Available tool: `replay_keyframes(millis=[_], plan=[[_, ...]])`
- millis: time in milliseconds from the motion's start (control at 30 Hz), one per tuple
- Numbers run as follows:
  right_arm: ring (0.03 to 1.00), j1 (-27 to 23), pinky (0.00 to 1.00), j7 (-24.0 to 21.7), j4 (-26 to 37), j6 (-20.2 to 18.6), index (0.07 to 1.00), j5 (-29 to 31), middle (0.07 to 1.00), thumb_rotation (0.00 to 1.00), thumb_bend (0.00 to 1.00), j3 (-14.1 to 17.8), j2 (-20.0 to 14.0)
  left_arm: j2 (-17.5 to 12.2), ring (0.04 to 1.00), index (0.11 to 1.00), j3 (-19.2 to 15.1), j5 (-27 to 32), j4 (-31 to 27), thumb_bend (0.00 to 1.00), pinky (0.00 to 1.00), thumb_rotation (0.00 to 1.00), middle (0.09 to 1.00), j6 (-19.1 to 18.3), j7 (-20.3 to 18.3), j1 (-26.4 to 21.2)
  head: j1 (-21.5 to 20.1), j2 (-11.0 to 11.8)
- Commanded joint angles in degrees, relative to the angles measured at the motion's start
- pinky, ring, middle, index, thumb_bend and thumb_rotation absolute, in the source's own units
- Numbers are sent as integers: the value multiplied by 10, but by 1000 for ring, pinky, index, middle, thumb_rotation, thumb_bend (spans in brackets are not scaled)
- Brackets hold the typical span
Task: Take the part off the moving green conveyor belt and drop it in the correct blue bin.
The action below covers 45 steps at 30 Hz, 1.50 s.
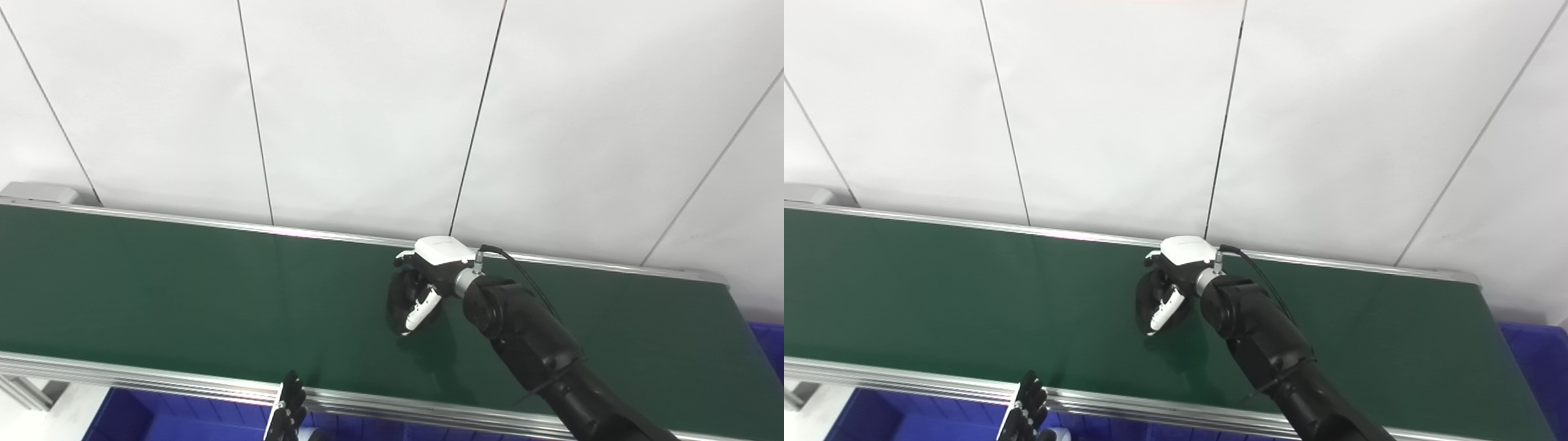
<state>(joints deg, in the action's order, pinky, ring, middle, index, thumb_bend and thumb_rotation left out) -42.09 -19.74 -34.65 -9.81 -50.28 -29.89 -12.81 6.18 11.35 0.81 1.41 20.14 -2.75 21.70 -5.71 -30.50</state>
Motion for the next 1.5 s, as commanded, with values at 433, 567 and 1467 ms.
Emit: replay_keyframes(millis=[433, 567, 1467], plan=[[510, -35, 389, -199, 19, -104, 503, -105, 482, 4, 528, -147, -35, -2, 1000, 1000, 7, 6, -29, 551, 1000, 621, 1000, -4, -12, 10, -9, -6], [433, -34, 323, -217, 42, -101, 533, -115, 447, 7, 523, -154, -42, -3, 1000, 1000, 7, 13, -29, 553, 1000, 616, 1000, -5, -15, 10, -10, -8], [423, 30, 338, -402, 448, -169, 514, -87, 441, 0, 524, -20, -108, -23, 1000, 1000, -5, 21, -60, 564, 1000, 687, 1000, -39, -15, 7, -61, -48]])
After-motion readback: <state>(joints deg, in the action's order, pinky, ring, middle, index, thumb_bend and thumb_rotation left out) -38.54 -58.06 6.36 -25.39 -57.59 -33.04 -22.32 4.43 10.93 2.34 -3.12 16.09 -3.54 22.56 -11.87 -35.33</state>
